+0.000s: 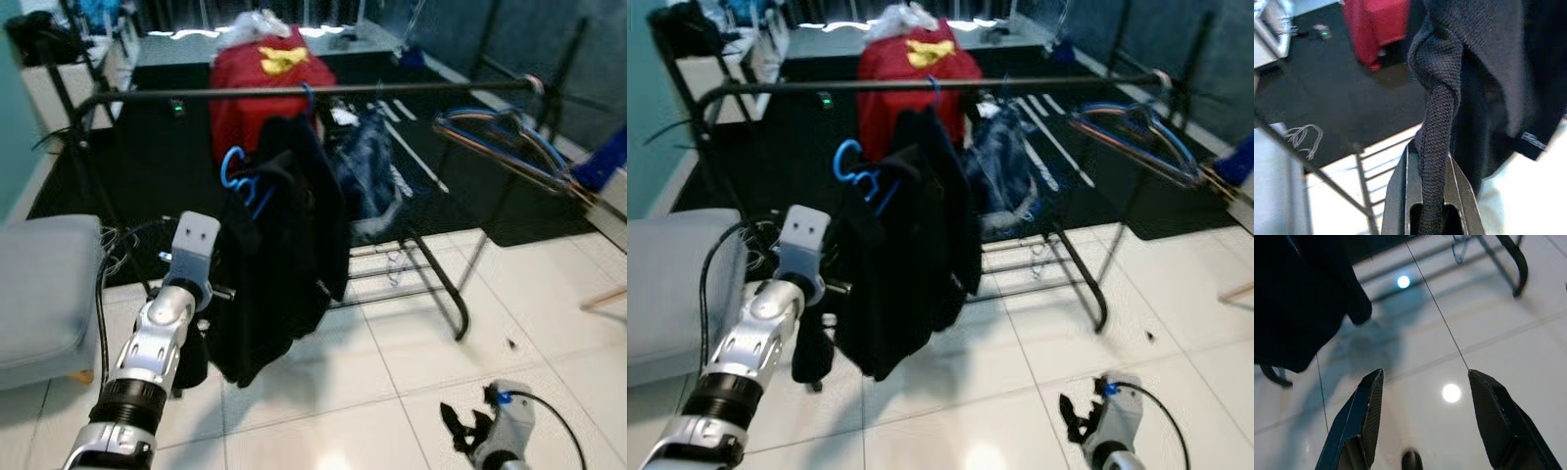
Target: Hang hanger
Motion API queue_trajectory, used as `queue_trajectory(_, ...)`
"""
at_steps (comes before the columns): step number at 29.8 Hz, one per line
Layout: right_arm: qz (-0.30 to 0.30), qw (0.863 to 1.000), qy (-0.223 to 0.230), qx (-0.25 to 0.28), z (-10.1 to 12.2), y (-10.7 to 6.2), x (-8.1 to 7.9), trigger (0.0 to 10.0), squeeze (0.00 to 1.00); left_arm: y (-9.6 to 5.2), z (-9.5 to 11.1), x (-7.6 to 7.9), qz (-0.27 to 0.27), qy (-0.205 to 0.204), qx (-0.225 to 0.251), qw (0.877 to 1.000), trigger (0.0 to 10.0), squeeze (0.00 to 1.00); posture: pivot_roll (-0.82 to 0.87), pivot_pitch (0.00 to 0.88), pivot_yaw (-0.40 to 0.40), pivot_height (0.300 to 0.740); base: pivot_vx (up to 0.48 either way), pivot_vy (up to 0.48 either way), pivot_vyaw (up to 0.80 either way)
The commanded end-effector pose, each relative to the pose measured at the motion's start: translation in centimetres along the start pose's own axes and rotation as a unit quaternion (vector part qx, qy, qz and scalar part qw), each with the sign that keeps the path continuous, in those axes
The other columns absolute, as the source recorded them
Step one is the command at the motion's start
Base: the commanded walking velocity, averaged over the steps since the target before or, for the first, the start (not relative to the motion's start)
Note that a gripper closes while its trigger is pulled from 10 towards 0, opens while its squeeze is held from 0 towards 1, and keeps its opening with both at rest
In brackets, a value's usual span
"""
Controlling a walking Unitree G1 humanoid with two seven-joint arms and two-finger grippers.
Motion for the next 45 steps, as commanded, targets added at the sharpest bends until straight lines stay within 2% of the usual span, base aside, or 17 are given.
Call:
queue_trajectory(1,0.001,1.0,0.005,-0.018,-1.4,-0.3,-0.3,10.0,0.0,0.1,0.1,-1.3,0.029,0.006,-0.009,1.0,10.0,0.0,-0.06,0.091,0.002,0.74,0.48,0.0,0.0)
queue_trajectory(4,0.001,1.0,0.006,-0.019,-1.4,-0.3,-0.3,10.0,0.0,0.1,0.1,-1.8,0.045,-0.002,-0.013,0.999,10.0,0.0,-0.06,0.091,0.003,0.74,0.48,0.0,0.0)
queue_trajectory(7,0.0,1.0,0.008,-0.02,-1.4,-0.2,-0.2,10.0,0.0,0.2,0.8,-2.4,0.061,-0.022,-0.006,0.998,10.0,0.0,-0.06,0.093,0.003,0.74,0.48,0.0,0.0)
queue_trajectory(10,0.0,1.0,0.009,-0.02,-1.5,-0.2,-0.2,10.0,0.0,0.3,1.5,-2.7,0.067,-0.024,0.001,0.997,10.0,0.0,-0.06,0.094,0.002,0.74,0.48,0.0,0.0)
queue_trajectory(20,-0.002,1.0,0.012,-0.021,-1.6,-0.2,-0.2,10.0,0.0,0.2,2.0,-2.6,0.067,-0.028,0.003,0.997,10.0,0.0,-0.06,0.098,0.005,0.74,0.402,0.0,0.0)
queue_trajectory(22,-0.002,1.0,0.013,-0.021,-1.6,-0.2,-0.2,10.0,0.0,0.2,1.8,-2.6,0.069,-0.023,-0.002,0.997,10.0,0.0,-0.06,0.098,0.005,0.74,0.0,0.0,0.0)
queue_trajectory(25,-0.002,1.0,0.013,-0.021,-1.6,-0.2,-0.2,10.0,0.0,0.0,0.6,-2.4,0.071,-0.023,-0.031,0.997,10.0,0.0,-0.06,0.1,0.004,0.74,0.0,0.0,0.0)
queue_trajectory(27,-0.003,1.0,0.014,-0.022,-1.6,-0.2,-0.2,10.0,0.0,-0.2,-0.9,-2.0,0.062,-0.025,-0.068,0.995,10.0,0.0,-0.06,0.101,0.003,0.74,0.0,0.0,0.0)
queue_trajectory(28,-0.003,1.0,0.014,-0.022,-1.6,-0.2,-0.2,10.0,0.0,-0.2,-0.9,-2.0,0.062,-0.025,-0.068,0.995,10.0,0.0,-0.06,0.101,0.003,0.74,0.0,0.0,0.0)
queue_trajectory(31,-0.003,1.0,0.014,-0.021,-1.5,-0.2,-0.2,10.0,0.0,-0.7,-2.6,-1.1,0.033,-0.014,-0.108,0.994,10.0,0.0,-0.05,0.103,0.002,0.74,0.0,0.0,0.0)
queue_trajectory(34,-0.003,1.0,0.015,-0.02,-1.5,-0.2,-0.2,10.0,0.0,-0.9,-3.2,-0.8,0.021,-0.011,-0.122,0.992,10.0,0.01,-0.06,0.104,0.002,0.74,0.0,0.0,0.0)
queue_trajectory(35,-0.003,1.0,0.015,-0.02,-1.5,-0.2,-0.2,10.0,0.0,-1.0,-3.5,-0.6,0.014,-0.007,-0.129,0.992,10.0,0.51,-0.06,0.104,0.002,0.74,0.0,0.0,0.0)
queue_trajectory(36,-0.003,1.0,0.015,-0.02,-1.5,-0.2,-0.2,10.0,0.0,-1.0,-3.5,-0.6,0.014,-0.007,-0.129,0.992,10.0,0.51,-0.06,0.104,0.002,0.74,0.0,0.0,0.0)
queue_trajectory(37,-0.003,1.0,0.015,-0.019,-1.4,-0.2,-0.2,10.0,0.0,-1.1,-3.7,-0.4,0.009,-0.003,-0.134,0.991,10.0,1.0,-0.06,0.104,0.002,0.74,0.0,0.0,0.0)
queue_trajectory(42,-0.003,1.0,0.015,-0.017,-1.3,-0.1,-0.3,10.0,0.0,-1.2,-3.8,-0.2,0.0,0.001,-0.139,0.99,10.0,1.0,-0.06,0.106,0.004,0.74,0.0,0.0,0.0)
queue_trajectory(45,-0.002,1.0,0.015,-0.014,-1.2,-0.1,-0.4,10.0,0.0,-1.2,-2.4,-0.1,-0.022,-0.001,-0.106,0.994,10.0,1.0,-0.06,0.106,0.003,0.74,0.0,0.0,0.0)
Point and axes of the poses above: a point about 5 cm out from each wrist's last joint towards the gripper, its own y axis pointing out of the wrist towards the gripper, its own z axis along the axis of the wrist's last joint, x = y × z, the point moved 5 cm from there along y, pointing out of the wrist towards the gripper, and after that the axes turned 6 degrees about y, right-handed, at the moved point
